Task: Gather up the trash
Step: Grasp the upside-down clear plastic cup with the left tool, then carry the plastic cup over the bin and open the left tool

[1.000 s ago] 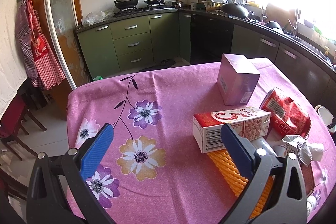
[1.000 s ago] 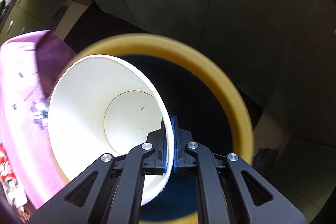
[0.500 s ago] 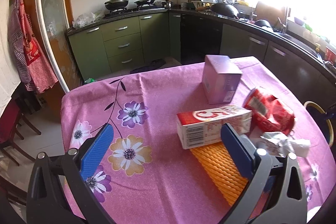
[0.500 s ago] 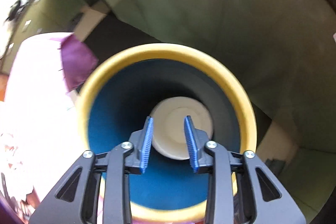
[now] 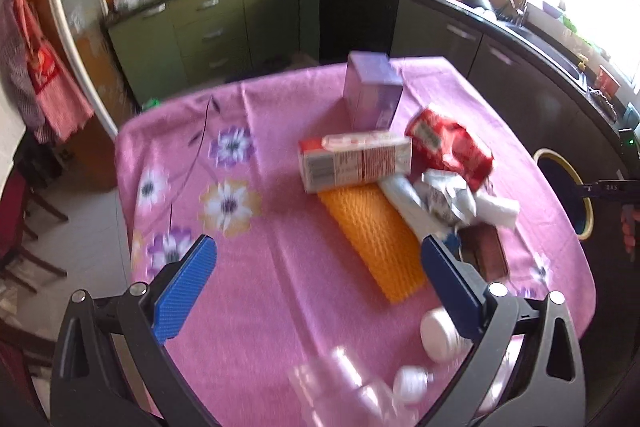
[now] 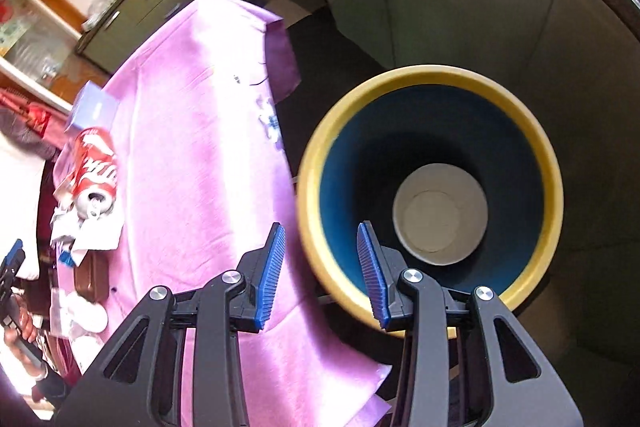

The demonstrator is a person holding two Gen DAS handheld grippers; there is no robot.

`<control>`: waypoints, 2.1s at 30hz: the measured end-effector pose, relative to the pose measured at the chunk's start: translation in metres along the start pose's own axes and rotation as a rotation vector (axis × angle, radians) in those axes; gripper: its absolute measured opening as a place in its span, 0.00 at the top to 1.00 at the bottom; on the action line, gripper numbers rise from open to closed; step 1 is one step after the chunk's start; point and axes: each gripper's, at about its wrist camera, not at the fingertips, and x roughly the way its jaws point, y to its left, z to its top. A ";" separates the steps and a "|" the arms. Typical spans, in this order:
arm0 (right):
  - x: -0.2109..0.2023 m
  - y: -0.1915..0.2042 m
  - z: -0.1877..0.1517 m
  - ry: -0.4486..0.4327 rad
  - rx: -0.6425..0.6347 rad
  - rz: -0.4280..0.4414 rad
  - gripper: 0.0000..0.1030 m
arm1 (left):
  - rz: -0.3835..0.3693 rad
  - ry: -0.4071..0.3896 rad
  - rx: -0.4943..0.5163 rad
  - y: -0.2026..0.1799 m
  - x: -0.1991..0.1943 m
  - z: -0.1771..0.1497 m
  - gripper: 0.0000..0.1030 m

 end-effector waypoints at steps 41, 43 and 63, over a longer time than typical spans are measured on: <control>-0.021 -0.010 -0.026 -0.075 -0.077 0.069 0.57 | -0.093 0.288 0.095 -0.080 -0.021 0.016 0.44; -0.034 -0.023 -0.031 -0.104 -0.065 0.046 0.57 | -0.147 0.264 0.179 -0.128 -0.018 0.035 0.44; -0.078 -0.165 -0.097 -0.151 0.142 -0.027 0.57 | -0.393 0.259 0.580 -0.503 0.167 0.100 0.40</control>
